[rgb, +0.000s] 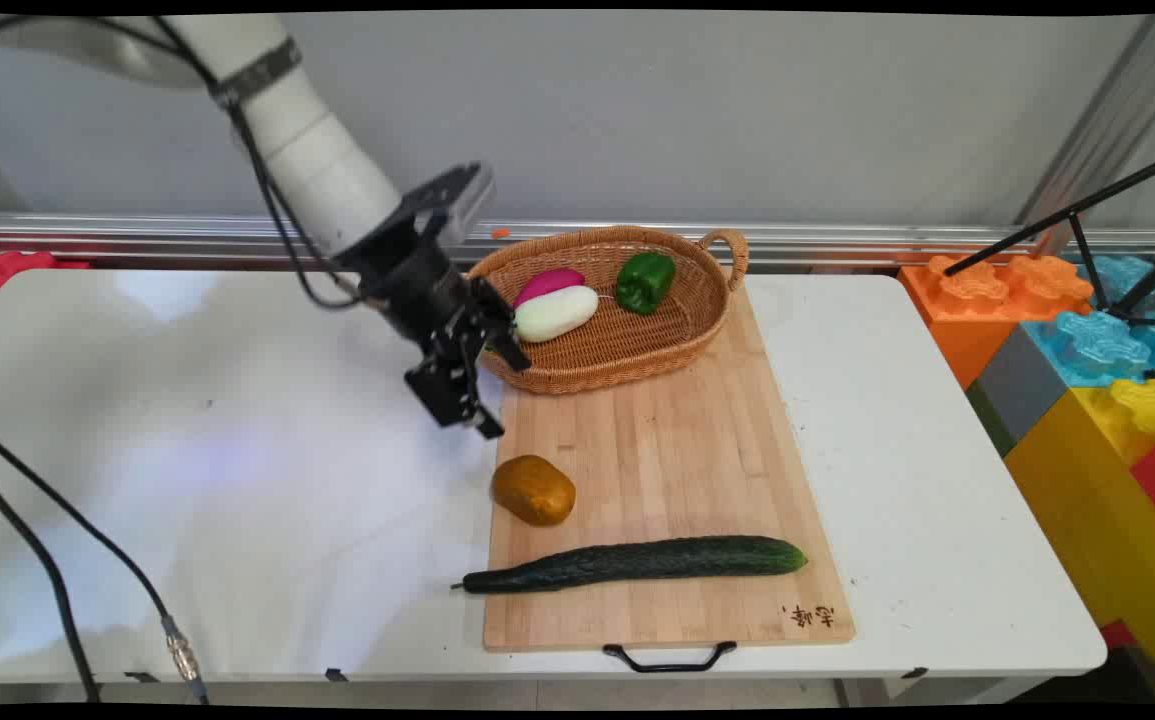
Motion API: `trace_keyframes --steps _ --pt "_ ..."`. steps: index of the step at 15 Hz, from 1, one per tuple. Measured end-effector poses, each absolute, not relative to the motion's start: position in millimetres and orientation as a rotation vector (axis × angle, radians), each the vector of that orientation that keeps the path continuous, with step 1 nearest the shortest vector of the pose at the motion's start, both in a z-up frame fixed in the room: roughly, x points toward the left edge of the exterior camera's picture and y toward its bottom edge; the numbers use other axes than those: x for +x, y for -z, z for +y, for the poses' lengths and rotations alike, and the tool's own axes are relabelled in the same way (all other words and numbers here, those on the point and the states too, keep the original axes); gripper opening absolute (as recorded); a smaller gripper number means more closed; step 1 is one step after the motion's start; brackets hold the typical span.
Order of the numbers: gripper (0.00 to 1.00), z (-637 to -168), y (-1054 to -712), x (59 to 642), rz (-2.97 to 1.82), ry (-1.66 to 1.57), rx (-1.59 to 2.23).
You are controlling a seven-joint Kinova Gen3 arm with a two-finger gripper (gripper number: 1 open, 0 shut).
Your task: Pick up the potato from the cutting board
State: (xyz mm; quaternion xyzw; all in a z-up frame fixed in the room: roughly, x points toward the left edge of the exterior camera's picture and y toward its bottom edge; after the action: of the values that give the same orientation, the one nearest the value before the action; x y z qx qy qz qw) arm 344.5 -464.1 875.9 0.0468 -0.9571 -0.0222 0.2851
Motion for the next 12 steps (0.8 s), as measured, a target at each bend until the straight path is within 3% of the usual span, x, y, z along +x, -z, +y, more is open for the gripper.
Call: trace_keyframes --steps 12 --pt "1.00 -437.0 -792.5 328.0 -2.602 -0.015 -0.055"
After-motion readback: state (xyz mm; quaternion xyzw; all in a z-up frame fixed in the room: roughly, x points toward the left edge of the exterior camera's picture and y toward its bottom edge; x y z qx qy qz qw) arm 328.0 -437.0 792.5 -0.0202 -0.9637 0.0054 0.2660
